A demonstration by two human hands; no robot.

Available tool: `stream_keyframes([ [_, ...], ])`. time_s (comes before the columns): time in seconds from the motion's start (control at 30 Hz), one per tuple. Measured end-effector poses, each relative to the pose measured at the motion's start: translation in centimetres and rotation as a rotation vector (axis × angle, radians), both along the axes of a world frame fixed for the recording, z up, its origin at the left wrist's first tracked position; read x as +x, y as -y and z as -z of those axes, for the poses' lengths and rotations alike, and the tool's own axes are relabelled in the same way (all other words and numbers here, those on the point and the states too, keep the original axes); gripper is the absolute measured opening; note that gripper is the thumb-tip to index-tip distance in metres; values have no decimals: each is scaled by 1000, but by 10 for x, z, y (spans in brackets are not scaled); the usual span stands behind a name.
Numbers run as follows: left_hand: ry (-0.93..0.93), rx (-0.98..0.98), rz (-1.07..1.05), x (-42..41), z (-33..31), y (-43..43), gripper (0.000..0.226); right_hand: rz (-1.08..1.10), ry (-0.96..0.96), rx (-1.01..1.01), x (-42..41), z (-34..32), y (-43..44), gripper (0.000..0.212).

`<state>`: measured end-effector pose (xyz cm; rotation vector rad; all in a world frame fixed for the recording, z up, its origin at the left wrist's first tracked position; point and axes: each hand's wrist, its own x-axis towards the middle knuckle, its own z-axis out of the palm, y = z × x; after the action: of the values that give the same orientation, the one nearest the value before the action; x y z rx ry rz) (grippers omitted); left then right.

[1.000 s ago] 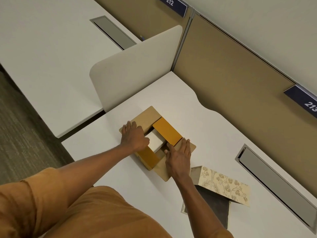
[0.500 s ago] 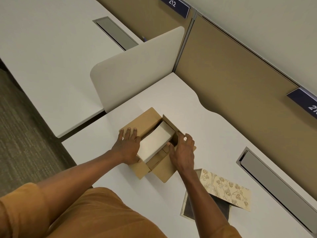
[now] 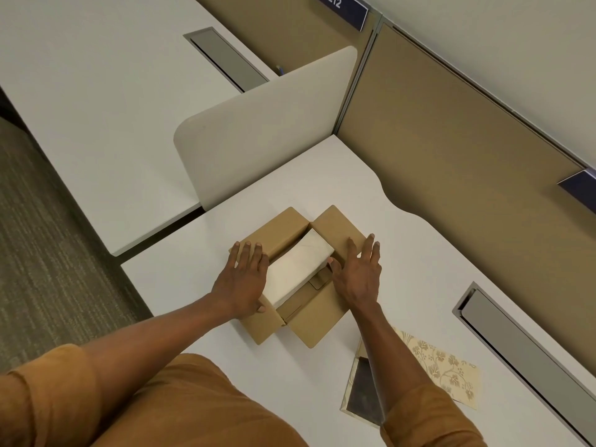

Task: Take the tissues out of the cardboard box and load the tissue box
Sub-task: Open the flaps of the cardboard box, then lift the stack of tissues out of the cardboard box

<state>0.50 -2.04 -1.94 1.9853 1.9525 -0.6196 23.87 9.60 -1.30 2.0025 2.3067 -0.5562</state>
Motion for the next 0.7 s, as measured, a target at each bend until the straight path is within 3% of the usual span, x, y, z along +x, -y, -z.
stream_keyframes([
  [0.37, 12, 50, -10, 4, 9, 3, 123, -84, 25, -152, -4, 21, -3, 76],
  [0.7, 18, 32, -8, 4, 5, 0, 124, 22, -32, -30, -25, 14, 10, 80],
])
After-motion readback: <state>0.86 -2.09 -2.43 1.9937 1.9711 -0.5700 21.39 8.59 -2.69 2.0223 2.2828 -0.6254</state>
